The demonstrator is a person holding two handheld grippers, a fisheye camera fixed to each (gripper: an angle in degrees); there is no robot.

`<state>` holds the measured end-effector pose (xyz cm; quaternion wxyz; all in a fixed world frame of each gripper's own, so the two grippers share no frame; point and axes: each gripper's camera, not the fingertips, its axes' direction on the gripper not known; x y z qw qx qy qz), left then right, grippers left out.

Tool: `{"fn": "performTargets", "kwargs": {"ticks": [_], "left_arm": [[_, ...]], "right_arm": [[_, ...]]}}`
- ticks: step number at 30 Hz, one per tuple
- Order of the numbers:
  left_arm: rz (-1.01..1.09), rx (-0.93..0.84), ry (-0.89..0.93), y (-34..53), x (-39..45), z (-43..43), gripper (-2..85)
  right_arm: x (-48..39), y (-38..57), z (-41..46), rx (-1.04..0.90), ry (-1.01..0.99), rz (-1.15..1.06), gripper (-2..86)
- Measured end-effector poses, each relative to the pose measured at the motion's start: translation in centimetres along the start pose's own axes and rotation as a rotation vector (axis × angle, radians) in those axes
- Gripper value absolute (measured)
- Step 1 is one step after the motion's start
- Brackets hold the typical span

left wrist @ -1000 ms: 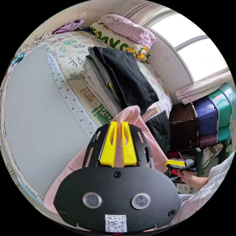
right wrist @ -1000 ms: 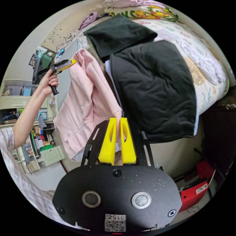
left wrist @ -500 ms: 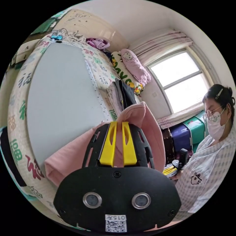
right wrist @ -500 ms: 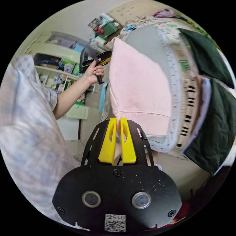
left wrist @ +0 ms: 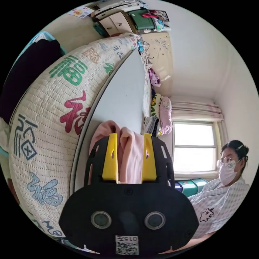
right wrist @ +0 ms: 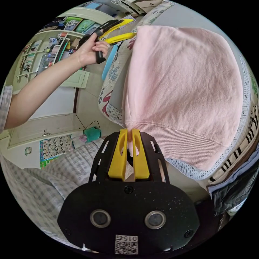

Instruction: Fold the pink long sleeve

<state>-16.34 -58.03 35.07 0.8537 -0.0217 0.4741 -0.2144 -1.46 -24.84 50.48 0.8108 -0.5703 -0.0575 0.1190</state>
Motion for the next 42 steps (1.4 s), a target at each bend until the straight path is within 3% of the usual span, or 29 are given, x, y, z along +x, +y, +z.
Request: {"fn": "performTargets", "kwargs": {"ticks": [6,13,19,24,27,30,33,38,42], "left_arm": [[0.151,-0.106,-0.194,-2.2,2.7,0.3,3.4],[0.178,-0.074,-0.375,-2.3,2.4,-2.8,2.1],[0.187,-0.068,-0.499,-1.8,1.3,-1.7,3.0],[0.141,-0.046,-0.602,-1.6,2.5,-2.7,7.2],[0.283,-0.029,-0.671,-1.8,5.9,-3.3,8.5],[0.446,-0.089,-0.582,-2.9,9.8,-1.7,11.0],[0.560,-0.204,-0.448,-4.6,13.0,2.5,14.0],[0.567,-0.460,-0.379,-6.2,13.7,12.1,14.1],[0.564,-0.593,-0.421,-6.0,12.9,15.7,9.5]], "right_arm": [[-2.3,-1.8,-0.5,0.007,0.030,-0.051,2.2],[-4.8,-6.0,2.5,-0.071,0.056,-0.116,2.5],[-4.4,-8.9,6.2,-0.150,0.215,-0.129,4.1],[-3.9,-9.1,2.2,-0.115,0.061,-0.107,7.5],[-1.9,-7.0,-3.3,0.033,-0.040,-0.014,7.5],[2.5,-3.5,-9.6,0.293,-0.069,0.201,7.7],[7.1,-1.2,-12.2,0.373,-0.009,0.386,9.3],[9.6,-2.9,-11.0,0.252,-0.101,0.372,13.4],[9.0,-4.7,-10.0,0.165,0.048,0.378,8.9]]}}
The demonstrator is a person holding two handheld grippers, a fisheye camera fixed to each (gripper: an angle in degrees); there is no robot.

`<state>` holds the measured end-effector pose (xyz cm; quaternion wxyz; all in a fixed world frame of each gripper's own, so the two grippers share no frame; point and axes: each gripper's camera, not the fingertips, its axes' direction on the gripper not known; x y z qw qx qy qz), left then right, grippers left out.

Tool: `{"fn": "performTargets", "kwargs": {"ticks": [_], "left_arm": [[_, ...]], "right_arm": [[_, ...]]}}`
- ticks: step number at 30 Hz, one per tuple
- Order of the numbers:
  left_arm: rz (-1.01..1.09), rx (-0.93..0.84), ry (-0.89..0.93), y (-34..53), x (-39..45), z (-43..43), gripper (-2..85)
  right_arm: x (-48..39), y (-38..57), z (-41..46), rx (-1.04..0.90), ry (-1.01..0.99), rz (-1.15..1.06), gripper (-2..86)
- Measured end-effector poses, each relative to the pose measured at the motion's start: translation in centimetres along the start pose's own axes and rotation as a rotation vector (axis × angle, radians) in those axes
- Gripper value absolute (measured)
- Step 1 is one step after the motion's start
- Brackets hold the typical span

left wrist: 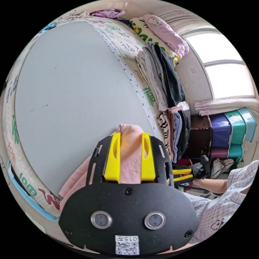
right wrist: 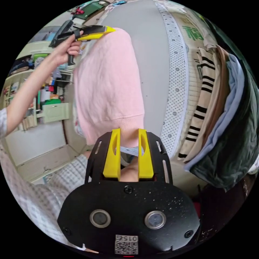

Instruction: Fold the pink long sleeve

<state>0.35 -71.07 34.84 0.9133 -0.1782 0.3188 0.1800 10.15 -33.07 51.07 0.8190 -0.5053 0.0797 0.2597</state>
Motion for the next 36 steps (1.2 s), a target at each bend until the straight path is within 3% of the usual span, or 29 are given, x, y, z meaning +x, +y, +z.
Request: {"fn": "performTargets", "kwargs": {"ticks": [5,11,15,18,26,36], "left_arm": [[0.110,-0.007,-0.172,-0.1,2.3,0.4,6.8],[0.010,0.101,-0.093,2.6,1.2,-0.9,8.4],[-0.167,0.370,-0.054,10.7,-1.4,-6.7,11.6],[-0.346,0.475,-0.152,18.2,-3.6,-9.1,13.9],[-0.548,0.466,-0.113,27.3,-7.4,-6.1,17.8],[-0.452,0.457,-0.039,28.4,-9.5,-4.0,17.7]], "right_arm": [[0.4,0.1,-0.7,0.011,-0.019,-0.014,6.8],[1.5,-0.8,-3.3,-0.074,-0.132,-0.056,8.4],[3.5,-0.5,-9.0,0.101,-0.248,-0.055,9.3],[4.6,-2.4,-13.4,0.270,-0.290,-0.078,11.4],[0.8,-12.8,-15.7,0.284,-0.320,-0.195,17.4],[-2.6,-16.3,-13.6,0.125,-0.287,-0.149,18.0]]}}
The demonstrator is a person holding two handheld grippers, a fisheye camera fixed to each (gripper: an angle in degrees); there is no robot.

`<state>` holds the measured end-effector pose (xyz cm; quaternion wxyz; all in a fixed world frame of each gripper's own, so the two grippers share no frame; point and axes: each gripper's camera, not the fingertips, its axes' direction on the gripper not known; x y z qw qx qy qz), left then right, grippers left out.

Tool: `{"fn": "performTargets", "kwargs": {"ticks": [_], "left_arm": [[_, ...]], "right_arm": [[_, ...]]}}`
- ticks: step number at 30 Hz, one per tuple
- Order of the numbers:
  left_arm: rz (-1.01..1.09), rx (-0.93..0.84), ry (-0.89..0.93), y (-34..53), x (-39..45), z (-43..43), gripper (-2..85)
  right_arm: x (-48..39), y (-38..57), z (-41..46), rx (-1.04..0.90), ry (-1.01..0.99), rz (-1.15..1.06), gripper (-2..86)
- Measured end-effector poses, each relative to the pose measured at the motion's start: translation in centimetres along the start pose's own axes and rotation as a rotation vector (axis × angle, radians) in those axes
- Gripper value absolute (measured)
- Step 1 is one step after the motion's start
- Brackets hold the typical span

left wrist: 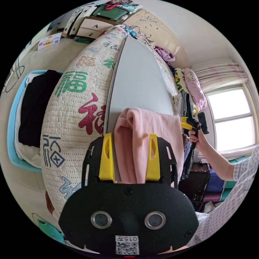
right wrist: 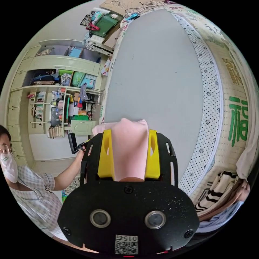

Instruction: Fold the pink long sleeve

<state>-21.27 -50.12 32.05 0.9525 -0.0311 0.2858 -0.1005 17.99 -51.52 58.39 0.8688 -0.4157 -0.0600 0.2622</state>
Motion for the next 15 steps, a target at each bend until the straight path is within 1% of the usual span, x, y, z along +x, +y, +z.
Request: {"fn": "performTargets", "kwargs": {"ticks": [3,6,8,12,15], "left_arm": [[-0.028,0.029,0.086,0.6,-1.2,-0.1,17.1],[-0.028,0.020,0.175,0.6,-1.8,0.5,16.6],[-0.023,0.007,0.199,0.5,-2.0,0.9,15.9],[-0.050,-0.023,0.266,0.8,-2.8,1.5,13.0],[-0.049,-0.043,0.281,1.4,-2.8,1.9,10.7]], "right_arm": [[-0.8,0.5,0.4,-0.036,0.009,0.001,18.0],[-0.9,1.1,0.3,-0.050,-0.016,0.030,18.1],[-0.9,1.7,0.4,-0.056,-0.033,0.053,18.2],[-2.3,3.6,-0.1,-0.040,0.035,0.047,17.4],[-3.0,5.5,-0.7,-0.010,0.051,0.031,16.6]]}}
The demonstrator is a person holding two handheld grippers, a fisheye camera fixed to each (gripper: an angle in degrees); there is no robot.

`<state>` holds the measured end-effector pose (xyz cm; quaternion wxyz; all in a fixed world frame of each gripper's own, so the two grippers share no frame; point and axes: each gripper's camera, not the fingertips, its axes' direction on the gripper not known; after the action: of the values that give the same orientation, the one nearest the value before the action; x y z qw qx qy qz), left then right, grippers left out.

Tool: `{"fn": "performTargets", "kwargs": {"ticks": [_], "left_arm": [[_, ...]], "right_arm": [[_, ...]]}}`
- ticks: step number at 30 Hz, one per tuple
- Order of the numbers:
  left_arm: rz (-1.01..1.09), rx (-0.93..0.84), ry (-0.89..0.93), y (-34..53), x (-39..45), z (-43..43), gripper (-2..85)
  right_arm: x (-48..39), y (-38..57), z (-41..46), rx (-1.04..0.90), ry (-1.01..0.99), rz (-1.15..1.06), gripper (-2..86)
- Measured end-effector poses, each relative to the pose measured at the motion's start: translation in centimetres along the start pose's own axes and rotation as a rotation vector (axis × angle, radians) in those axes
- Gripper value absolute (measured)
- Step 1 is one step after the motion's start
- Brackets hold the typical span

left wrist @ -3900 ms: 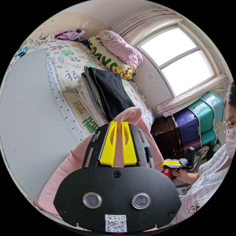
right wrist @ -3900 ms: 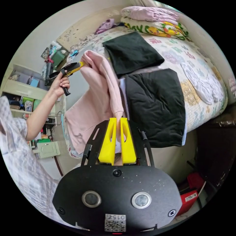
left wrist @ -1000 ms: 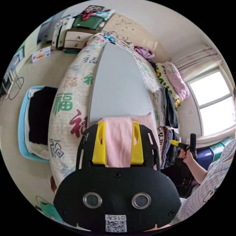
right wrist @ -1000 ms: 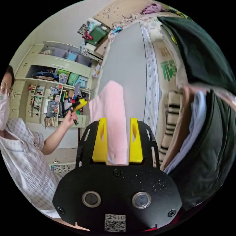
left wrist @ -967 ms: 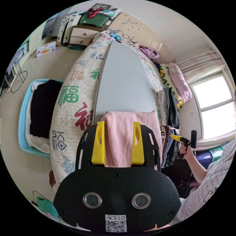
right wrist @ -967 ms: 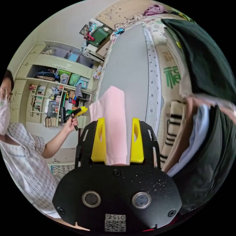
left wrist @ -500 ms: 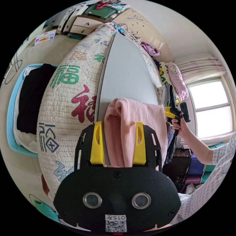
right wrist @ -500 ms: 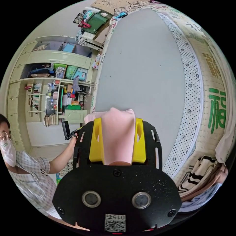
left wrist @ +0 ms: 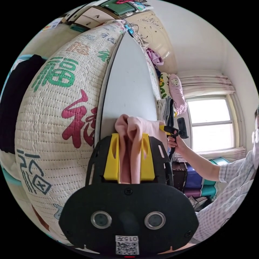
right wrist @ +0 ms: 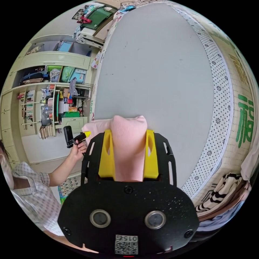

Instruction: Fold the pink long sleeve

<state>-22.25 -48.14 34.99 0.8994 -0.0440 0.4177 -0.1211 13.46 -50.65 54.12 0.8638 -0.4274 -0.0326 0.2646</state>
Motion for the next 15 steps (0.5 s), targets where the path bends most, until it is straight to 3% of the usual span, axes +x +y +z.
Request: {"fn": "performTargets", "kwargs": {"ticks": [8,15], "left_arm": [[0.019,0.025,-0.043,2.2,4.5,-0.6,7.3],[0.357,0.046,-0.026,6.3,16.6,-1.8,6.4]], "right_arm": [[-2.2,7.4,-3.0,0.173,-0.024,-0.025,13.8],[-4.2,20.9,-11.8,0.503,-0.235,-0.102,11.7]]}}
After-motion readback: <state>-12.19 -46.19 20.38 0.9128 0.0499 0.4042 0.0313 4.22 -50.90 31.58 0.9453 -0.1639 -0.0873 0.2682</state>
